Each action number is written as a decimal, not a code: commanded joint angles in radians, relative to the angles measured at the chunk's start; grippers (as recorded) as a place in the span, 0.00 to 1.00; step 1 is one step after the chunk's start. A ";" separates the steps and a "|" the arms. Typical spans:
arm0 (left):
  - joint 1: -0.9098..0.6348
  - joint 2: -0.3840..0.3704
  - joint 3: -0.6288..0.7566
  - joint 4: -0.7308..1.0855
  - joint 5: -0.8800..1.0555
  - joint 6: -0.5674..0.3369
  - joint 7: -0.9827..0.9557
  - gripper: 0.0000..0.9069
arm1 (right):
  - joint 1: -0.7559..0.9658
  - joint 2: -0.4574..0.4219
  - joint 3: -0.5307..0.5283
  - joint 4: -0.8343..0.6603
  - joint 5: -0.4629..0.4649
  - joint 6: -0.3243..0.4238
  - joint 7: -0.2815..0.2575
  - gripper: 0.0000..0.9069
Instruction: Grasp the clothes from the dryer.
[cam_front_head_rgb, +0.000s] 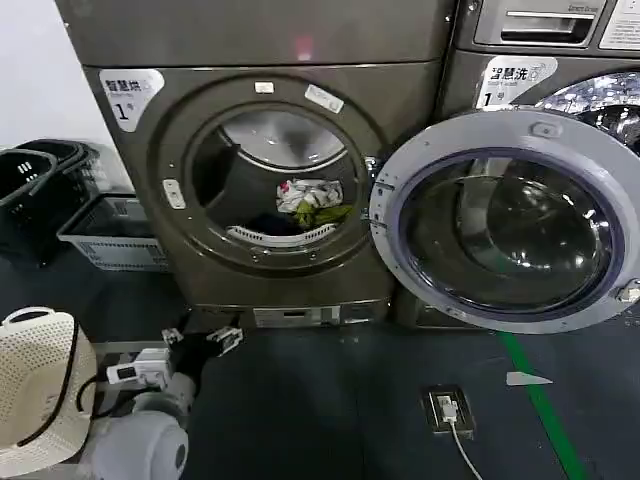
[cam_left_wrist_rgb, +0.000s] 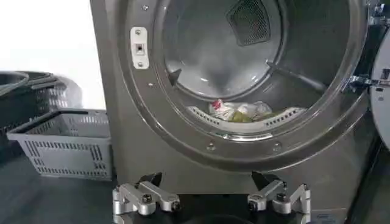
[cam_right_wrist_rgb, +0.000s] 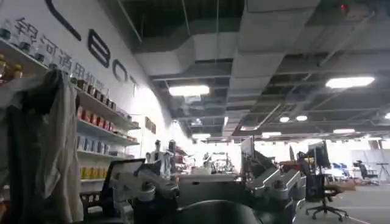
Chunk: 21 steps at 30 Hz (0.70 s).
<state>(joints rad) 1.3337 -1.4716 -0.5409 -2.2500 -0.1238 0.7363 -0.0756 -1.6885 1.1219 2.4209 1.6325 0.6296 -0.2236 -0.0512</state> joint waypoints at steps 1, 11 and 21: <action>0.001 0.001 0.001 -0.002 -0.002 0.049 -0.003 1.00 | -0.001 0.002 0.000 0.002 0.002 -0.003 0.005 1.00; -0.006 0.004 0.007 -0.002 0.021 0.049 0.016 1.00 | -0.003 0.005 0.003 -0.002 0.005 -0.003 0.016 1.00; -0.011 0.006 0.017 -0.004 0.036 0.049 0.017 1.00 | -0.004 0.009 -0.001 -0.002 0.028 0.031 0.050 1.00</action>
<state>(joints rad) 1.3256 -1.4686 -0.5249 -2.2529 -0.0952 0.7364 -0.0593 -1.6914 1.1276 2.4204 1.6290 0.6430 -0.2054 -0.0144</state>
